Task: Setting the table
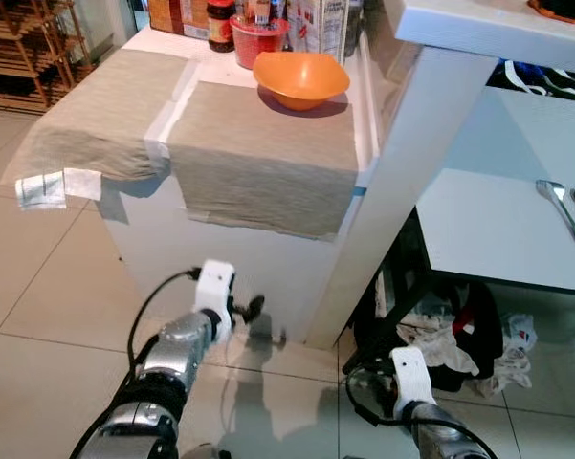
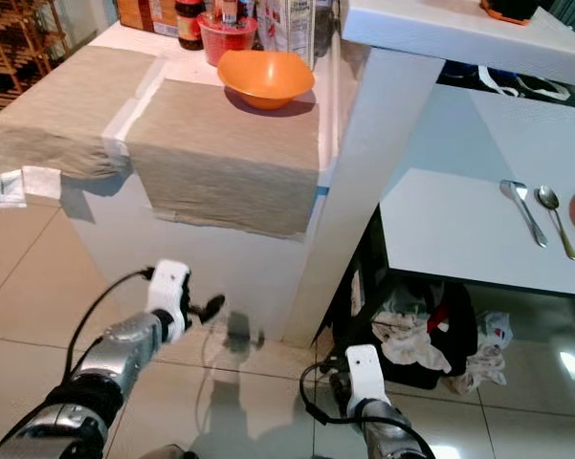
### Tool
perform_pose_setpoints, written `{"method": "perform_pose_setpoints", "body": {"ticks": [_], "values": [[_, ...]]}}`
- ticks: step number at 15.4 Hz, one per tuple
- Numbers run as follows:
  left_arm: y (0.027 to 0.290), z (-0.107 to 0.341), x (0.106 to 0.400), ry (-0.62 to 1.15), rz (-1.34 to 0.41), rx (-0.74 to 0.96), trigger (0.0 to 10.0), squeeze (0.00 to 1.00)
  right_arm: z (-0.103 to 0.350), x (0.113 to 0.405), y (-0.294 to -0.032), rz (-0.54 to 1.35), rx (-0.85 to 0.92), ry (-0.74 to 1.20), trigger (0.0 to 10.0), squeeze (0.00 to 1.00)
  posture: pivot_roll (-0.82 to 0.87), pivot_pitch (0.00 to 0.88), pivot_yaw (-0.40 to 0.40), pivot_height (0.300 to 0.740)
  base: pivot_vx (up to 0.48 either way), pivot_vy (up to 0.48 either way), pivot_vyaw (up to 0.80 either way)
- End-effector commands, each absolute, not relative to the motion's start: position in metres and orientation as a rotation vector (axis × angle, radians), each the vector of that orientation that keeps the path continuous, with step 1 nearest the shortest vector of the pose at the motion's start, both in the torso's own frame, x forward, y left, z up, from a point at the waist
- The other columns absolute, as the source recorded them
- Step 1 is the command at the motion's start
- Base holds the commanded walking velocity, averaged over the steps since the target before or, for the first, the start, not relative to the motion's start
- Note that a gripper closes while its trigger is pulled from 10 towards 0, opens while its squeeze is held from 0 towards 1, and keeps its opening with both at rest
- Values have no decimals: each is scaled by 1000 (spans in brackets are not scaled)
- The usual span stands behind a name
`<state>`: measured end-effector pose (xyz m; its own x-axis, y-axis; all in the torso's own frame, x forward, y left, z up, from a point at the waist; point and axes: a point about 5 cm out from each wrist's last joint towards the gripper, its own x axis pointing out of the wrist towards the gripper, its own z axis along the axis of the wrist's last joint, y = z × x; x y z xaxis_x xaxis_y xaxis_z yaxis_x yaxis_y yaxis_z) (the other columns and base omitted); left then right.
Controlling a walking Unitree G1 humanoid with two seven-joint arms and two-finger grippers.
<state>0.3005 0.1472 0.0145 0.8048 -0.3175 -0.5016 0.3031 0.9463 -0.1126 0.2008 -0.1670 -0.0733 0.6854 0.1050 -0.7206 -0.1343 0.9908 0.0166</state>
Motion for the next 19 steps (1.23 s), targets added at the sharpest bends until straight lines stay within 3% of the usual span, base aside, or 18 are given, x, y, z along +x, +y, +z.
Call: {"method": "perform_pose_setpoints", "body": {"ticks": [1, 5, 7, 9, 14, 19], "values": [[145, 31, 308, 459, -321, -45, 10000, 0, -69, 206, -172, 120, -61, 761, 10000, 0, -12, 0, -71, 740, 0, 0, 0], [142, 88, 319, 229, -279, -67, 10000, 0, -64, 210, -172, 109, -58, 690, 10000, 0, -6, 0, -66, 740, 0, 0, 0], [142, 103, 318, 189, -280, -69, 10000, 0, -3, 262, -177, 149, -63, 331, 10000, 0, -8, 0, -67, 740, 0, 0, 0], [143, 115, 314, 157, -262, -63, 10000, 0, 67, 281, -171, 190, -65, 87, 10000, 0, -12, 0, -70, 740, 0, 0, 0], [142, 135, 308, 118, -242, -64, 10000, 0, 106, 283, -161, 197, -43, -16, 10000, 0, -13, 0, -68, 740, 0, 0, 0], [147, 164, 297, 44, -221, -29, 10000, 0, 124, 258, -162, 158, -31, 8, 10000, 0, -10, 0, -67, 740, 0, 0, 0]]}}
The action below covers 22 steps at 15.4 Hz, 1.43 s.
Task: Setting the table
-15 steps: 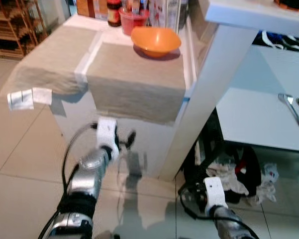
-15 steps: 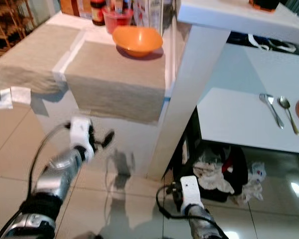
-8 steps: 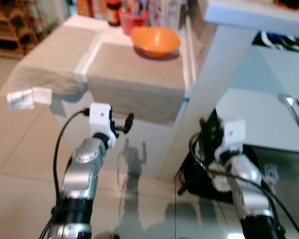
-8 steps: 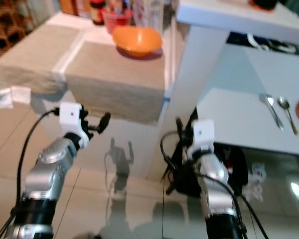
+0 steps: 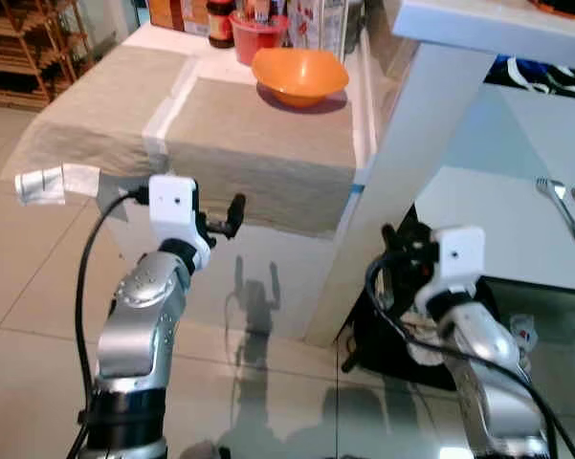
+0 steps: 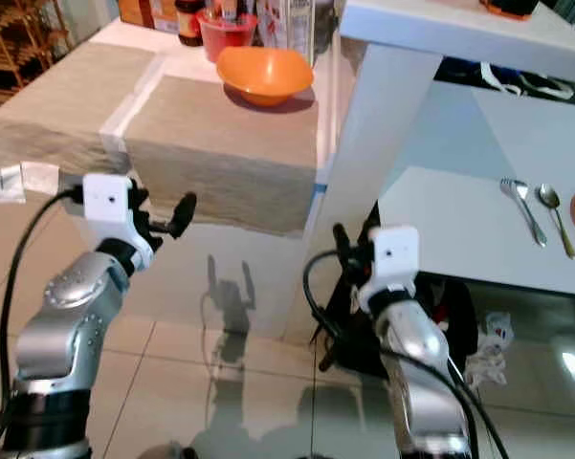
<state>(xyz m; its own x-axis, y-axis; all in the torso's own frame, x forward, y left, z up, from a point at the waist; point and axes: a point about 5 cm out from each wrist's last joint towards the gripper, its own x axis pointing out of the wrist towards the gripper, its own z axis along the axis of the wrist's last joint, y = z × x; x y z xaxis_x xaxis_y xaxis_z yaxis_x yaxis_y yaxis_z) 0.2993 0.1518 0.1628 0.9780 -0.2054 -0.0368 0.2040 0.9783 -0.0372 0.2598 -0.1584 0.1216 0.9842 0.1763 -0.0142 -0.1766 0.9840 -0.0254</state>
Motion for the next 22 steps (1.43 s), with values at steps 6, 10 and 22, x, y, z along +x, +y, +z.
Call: {"method": "perform_pose_setpoints", "body": {"ticks": [6, 10, 22], "values": [[148, 161, 280, 80, -274, -51, 10000, 0, 132, 241, -163, 123, 2, 28, 10000, 0, -23, 1, -53, 740, 0, 0, 0], [134, 163, 283, 91, -367, -44, 10000, 0, 131, 250, -147, 208, 33, 44, 10000, 0, -26, 4, -43, 740, 0, 0, 0], [132, 170, 301, 86, -346, -9, 10000, 0, 137, 260, -134, 273, 37, 26, 10000, 0, -31, 22, -37, 740, 0, 226, 0]]}}
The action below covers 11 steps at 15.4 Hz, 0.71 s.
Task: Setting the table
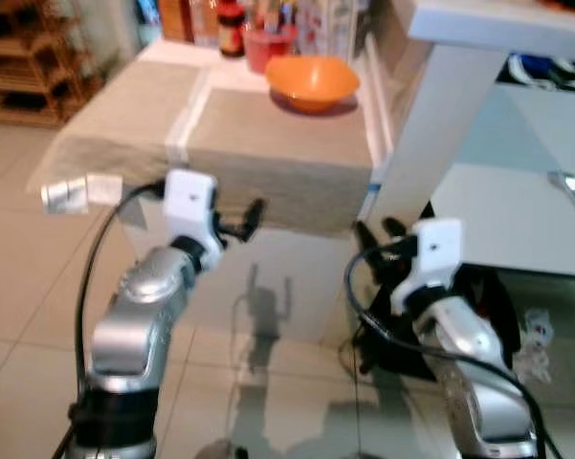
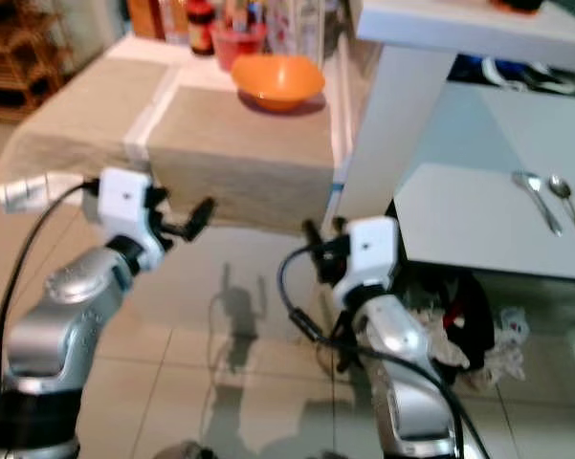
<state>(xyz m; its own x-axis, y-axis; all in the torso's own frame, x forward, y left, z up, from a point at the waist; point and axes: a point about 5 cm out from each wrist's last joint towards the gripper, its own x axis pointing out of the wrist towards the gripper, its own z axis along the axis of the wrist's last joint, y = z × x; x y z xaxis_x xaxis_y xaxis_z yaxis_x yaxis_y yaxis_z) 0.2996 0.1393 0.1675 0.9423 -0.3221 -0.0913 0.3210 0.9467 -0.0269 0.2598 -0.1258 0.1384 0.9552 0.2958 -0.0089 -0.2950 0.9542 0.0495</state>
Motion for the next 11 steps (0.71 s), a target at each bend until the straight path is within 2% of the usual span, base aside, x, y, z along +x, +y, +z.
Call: {"method": "perform_pose_setpoints", "body": {"ticks": [1, 4, 11], "values": [[133, 170, 301, 87, -344, -2, 10000, 0, 138, 260, -133, 276, 36, 24, 10000, 0, -31, 22, -37, 740, 0, 0, 0], [130, 174, 302, 52, -354, 12, 10000, 0, 138, 262, -131, 280, 33, 25, 10000, 0, -33, 25, -39, 740, 0, 0, 0], [125, 187, 306, -14, -367, 9, 10000, 0, 157, 270, -134, 219, -18, -99, 10000, 0, -27, 12, -38, 740, 423, 0, 0]]}}
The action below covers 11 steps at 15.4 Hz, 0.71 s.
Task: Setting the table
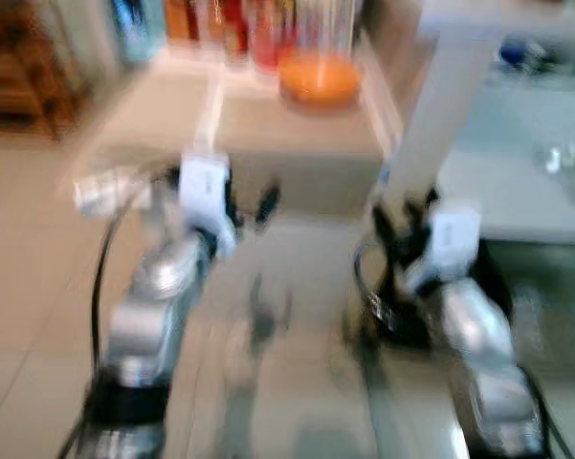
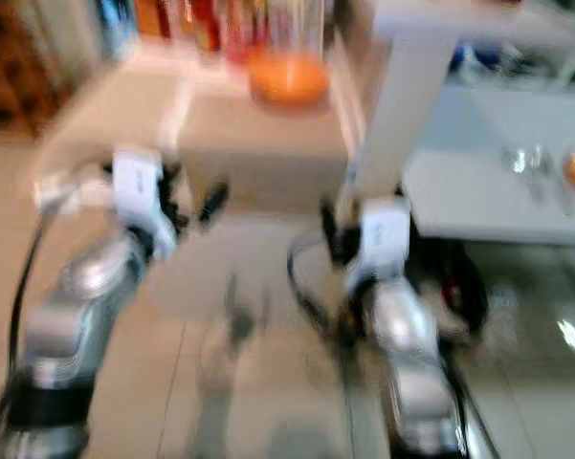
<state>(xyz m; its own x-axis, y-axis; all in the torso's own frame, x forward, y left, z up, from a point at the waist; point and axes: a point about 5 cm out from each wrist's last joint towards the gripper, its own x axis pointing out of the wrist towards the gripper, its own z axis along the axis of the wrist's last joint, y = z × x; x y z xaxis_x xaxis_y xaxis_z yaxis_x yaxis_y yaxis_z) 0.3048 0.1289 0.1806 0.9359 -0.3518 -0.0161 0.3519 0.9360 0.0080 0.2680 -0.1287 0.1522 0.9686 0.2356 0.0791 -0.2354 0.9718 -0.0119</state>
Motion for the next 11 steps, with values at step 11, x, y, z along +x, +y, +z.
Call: {"method": "perform_pose_setpoints", "body": {"ticks": [11], "values": [[119, 193, 310, -52, -396, 52, 10000, 0, 151, 273, -129, 247, -28, -102, 10000, 0, -21, 0, -40, 740, 447, 0, 0]]}}
